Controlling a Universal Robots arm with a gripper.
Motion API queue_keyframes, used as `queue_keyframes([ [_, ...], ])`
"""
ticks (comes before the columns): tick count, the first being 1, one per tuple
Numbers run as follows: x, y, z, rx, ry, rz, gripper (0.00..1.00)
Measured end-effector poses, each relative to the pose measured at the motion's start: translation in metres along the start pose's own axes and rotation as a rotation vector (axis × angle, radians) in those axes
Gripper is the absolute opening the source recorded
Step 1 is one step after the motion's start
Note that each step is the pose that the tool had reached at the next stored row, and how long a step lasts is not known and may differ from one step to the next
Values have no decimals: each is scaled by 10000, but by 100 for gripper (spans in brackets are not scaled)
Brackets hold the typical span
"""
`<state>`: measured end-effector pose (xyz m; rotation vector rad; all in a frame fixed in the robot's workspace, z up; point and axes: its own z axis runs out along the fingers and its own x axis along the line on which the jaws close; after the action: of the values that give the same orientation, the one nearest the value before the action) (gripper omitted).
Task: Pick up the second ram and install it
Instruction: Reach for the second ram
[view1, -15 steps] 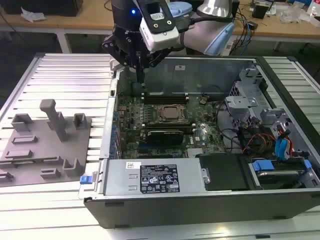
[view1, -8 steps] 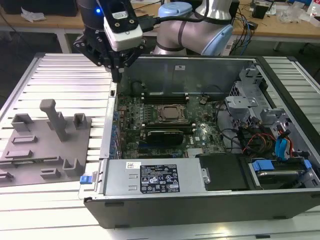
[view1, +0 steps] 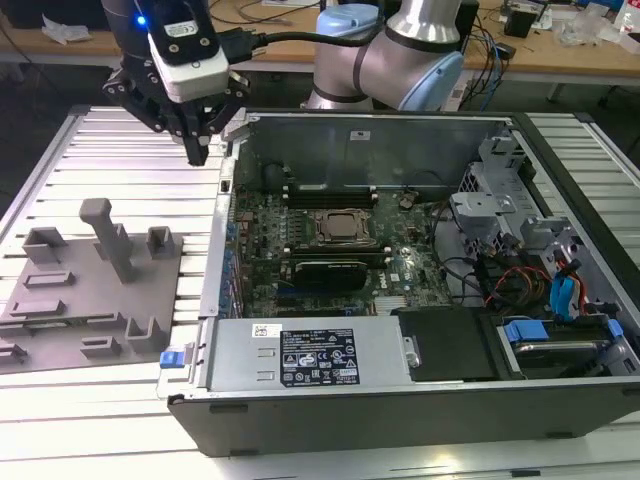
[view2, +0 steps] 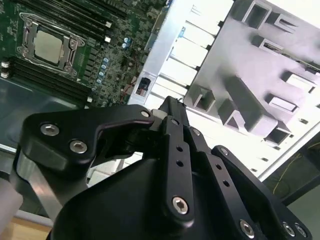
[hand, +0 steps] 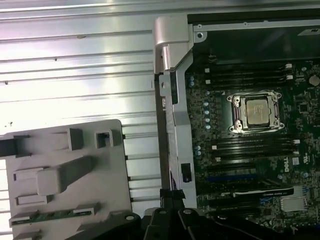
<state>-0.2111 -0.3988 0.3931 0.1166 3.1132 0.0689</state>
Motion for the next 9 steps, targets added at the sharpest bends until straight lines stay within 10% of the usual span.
queue_keyframes([
  [5,124,-9,-4,0,0,-1,11],
  [7,316,-24,-8,-1,-3,0,11],
  [9,356,-27,-9,-1,-3,0,11],
])
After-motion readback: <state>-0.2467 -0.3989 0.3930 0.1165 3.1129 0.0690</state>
